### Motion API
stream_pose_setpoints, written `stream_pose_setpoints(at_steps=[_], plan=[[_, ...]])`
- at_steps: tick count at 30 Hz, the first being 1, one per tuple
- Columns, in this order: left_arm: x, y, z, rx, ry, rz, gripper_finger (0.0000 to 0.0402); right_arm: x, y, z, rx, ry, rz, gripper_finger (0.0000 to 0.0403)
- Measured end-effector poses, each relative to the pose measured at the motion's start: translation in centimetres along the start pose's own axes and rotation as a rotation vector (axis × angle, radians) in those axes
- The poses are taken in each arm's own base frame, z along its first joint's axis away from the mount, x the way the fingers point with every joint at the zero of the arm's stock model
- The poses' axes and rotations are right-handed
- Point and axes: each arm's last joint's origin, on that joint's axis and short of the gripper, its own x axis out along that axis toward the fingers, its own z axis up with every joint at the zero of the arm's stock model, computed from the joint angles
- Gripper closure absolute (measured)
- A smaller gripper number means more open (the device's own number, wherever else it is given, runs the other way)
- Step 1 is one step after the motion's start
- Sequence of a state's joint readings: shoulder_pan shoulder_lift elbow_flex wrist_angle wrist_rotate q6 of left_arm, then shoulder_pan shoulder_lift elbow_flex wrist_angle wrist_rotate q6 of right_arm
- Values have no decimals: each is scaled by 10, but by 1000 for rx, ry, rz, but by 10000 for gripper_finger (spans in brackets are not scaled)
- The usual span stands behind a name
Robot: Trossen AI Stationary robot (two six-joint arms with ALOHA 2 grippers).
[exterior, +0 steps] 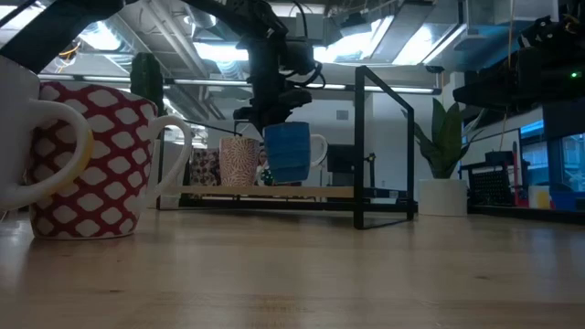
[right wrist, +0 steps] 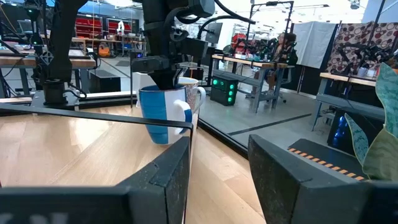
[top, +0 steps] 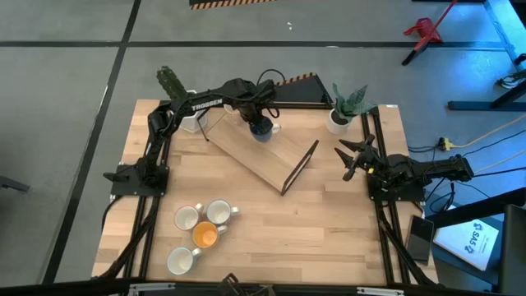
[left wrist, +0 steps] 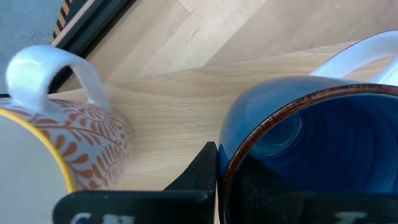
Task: Place coffee mugs
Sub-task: Put the blue mug on the shelf
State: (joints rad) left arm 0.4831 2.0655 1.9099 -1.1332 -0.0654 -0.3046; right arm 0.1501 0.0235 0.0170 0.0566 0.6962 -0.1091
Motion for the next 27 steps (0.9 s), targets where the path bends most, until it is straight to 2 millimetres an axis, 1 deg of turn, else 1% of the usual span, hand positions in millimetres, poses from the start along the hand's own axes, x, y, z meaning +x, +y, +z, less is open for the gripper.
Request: stream_pose_setpoints(at_steps=[15, 27], plan=[[1, 3, 0, 5, -6, 27, 390, 0, 0, 0, 0, 0, 0, 253], [2, 4, 0, 11, 0, 12, 390, 0, 0, 0, 0, 0, 0, 253]])
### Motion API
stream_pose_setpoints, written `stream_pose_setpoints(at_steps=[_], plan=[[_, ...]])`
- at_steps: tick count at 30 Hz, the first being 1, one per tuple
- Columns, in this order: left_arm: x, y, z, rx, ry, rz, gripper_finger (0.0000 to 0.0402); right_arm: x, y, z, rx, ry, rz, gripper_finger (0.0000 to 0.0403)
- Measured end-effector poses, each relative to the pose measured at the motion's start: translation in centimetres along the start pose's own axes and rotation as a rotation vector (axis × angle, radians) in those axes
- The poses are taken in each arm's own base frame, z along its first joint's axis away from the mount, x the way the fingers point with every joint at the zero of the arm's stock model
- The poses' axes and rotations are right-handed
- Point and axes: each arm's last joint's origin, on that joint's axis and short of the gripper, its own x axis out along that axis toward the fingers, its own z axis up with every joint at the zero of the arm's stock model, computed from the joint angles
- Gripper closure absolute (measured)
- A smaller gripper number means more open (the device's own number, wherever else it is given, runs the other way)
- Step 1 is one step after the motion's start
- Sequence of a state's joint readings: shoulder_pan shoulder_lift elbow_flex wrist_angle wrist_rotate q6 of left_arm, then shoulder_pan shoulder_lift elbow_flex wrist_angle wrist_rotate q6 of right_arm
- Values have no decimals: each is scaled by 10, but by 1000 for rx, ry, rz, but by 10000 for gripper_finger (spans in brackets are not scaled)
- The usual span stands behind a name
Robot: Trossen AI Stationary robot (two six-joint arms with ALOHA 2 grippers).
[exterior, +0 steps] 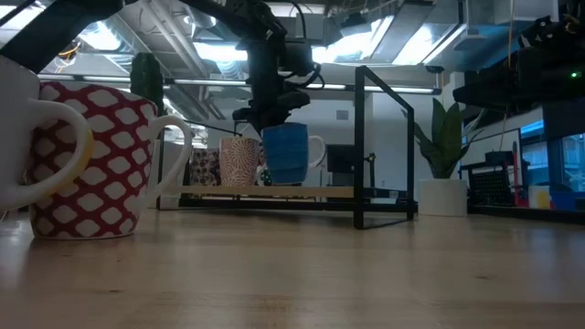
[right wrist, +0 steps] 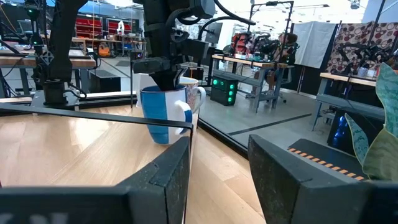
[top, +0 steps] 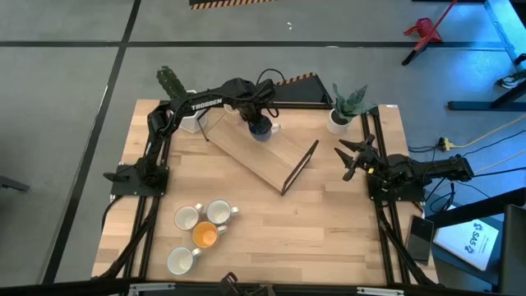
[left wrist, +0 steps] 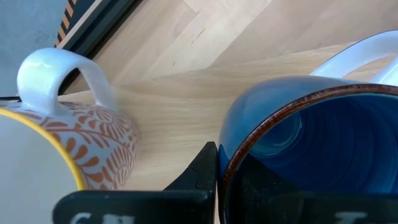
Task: Place coffee mugs
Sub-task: Put the blue mug on the shelf
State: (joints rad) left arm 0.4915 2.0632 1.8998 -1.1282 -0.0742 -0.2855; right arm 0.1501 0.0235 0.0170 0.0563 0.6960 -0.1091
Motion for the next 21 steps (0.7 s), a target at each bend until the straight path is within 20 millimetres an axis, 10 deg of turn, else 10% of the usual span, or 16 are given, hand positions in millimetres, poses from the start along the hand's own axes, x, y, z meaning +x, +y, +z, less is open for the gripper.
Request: stream_pose_setpoints(at_steps=[21], plan=[[5, -1, 0, 34, 12, -3, 390, 0, 0, 0, 0, 0, 0, 253]])
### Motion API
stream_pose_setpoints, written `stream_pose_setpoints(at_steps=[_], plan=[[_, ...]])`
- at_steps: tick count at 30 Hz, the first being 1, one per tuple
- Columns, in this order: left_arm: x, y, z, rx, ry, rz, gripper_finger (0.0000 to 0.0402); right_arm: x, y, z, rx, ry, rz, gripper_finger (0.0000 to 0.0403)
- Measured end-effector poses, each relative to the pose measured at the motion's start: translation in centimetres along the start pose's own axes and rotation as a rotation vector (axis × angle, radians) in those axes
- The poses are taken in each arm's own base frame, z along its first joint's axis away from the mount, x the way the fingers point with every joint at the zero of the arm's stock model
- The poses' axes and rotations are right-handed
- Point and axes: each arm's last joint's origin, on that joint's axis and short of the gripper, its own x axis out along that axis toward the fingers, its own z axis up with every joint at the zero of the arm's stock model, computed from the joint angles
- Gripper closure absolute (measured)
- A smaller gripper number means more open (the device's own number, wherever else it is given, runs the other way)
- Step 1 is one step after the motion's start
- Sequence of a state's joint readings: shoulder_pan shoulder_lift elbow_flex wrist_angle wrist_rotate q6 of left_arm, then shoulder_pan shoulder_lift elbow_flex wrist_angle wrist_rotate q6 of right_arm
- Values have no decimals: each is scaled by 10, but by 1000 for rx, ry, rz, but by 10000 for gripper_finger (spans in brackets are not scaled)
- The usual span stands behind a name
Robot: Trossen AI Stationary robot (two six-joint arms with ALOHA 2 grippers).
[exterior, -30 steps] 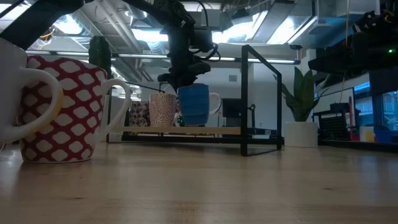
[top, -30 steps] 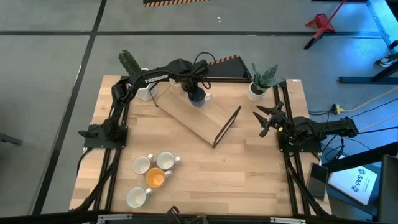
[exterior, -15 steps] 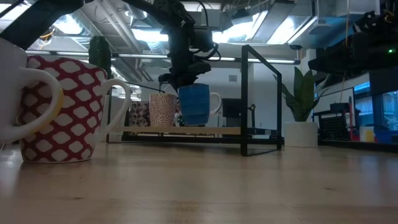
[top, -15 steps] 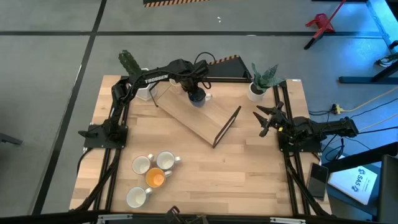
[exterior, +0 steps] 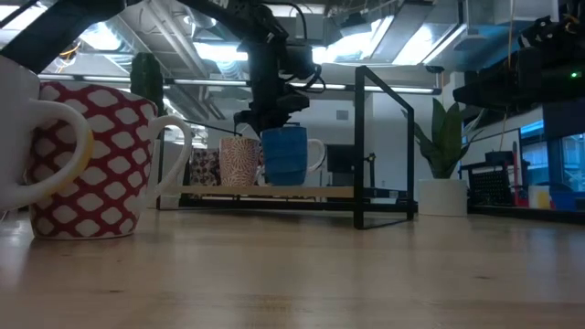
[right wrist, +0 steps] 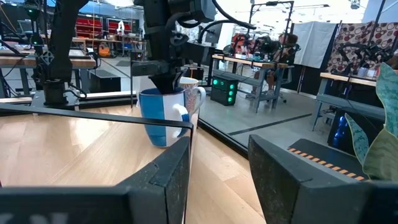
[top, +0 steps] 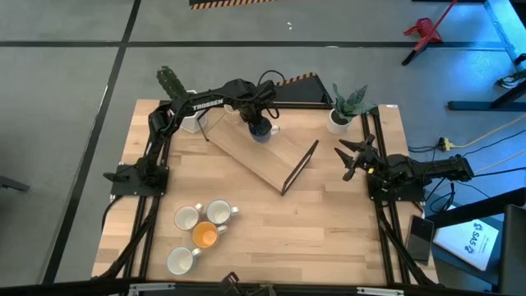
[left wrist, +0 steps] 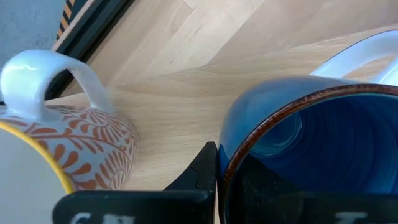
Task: Place coffee mugs
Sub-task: Put the blue mug on the shelf
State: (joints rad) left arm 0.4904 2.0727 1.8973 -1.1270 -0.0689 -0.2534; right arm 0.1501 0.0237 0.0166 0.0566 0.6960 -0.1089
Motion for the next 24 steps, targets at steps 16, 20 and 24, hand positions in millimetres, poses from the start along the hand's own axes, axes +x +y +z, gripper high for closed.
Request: stream_pose_setpoints(at_steps=[16, 20, 24], plan=[[0, 1, 0, 1, 4, 9, 390, 0, 0, 0, 0, 0, 0, 253], [0, 1, 0, 5, 0, 11, 390, 0, 0, 0, 0, 0, 0, 253], [0, 1, 1, 8, -10, 17, 390, 0, 0, 0, 0, 0, 0, 253]])
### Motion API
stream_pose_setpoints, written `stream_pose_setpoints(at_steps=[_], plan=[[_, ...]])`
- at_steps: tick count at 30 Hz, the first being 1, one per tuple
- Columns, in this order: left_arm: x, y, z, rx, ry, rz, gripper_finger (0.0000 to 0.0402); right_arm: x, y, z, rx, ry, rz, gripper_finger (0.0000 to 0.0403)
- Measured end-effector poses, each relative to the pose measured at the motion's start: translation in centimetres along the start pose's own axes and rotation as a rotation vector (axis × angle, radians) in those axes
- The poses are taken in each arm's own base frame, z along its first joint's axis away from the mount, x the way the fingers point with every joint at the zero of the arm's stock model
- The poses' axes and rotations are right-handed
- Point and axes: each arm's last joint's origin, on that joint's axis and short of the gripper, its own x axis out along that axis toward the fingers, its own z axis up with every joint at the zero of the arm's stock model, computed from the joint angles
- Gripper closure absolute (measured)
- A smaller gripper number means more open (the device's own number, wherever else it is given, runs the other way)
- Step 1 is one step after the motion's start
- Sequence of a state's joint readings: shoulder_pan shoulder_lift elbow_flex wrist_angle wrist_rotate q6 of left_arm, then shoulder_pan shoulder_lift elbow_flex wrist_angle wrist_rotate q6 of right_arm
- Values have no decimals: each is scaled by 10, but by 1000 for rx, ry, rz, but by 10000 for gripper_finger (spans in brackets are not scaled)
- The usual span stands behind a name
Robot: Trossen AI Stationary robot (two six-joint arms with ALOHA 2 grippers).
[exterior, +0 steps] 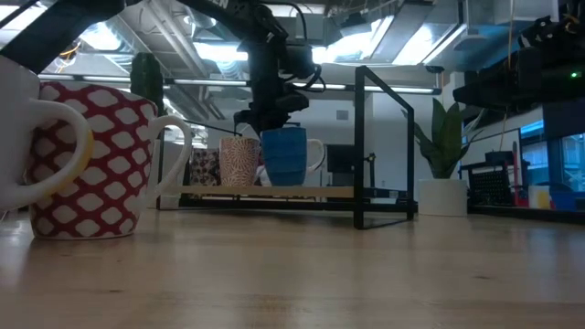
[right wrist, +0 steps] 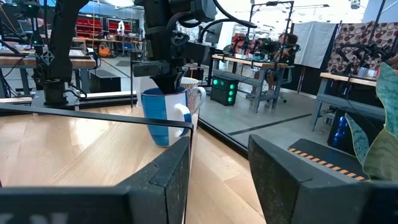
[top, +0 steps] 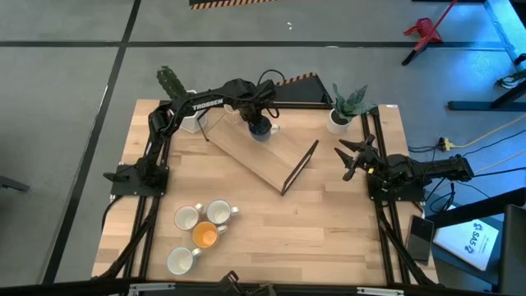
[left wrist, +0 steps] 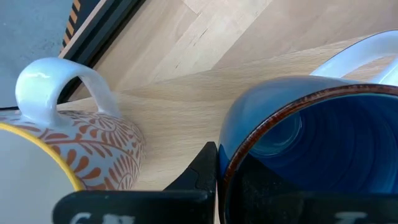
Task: Place coffee mugs
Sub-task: Put the blue mug on the shelf
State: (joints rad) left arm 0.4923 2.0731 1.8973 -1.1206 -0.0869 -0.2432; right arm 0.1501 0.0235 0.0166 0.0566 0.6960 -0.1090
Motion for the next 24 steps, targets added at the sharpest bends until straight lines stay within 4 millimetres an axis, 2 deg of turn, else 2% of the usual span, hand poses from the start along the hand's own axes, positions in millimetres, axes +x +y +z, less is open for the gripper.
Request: stream_pose_setpoints(at_steps=[19, 24], plan=[[4, -1, -1, 10, 4, -17, 390, 0, 0, 0, 0, 0, 0, 253], [5, -1, -2, 18, 15, -32, 359, 0, 0, 0, 0, 0, 0, 253]])
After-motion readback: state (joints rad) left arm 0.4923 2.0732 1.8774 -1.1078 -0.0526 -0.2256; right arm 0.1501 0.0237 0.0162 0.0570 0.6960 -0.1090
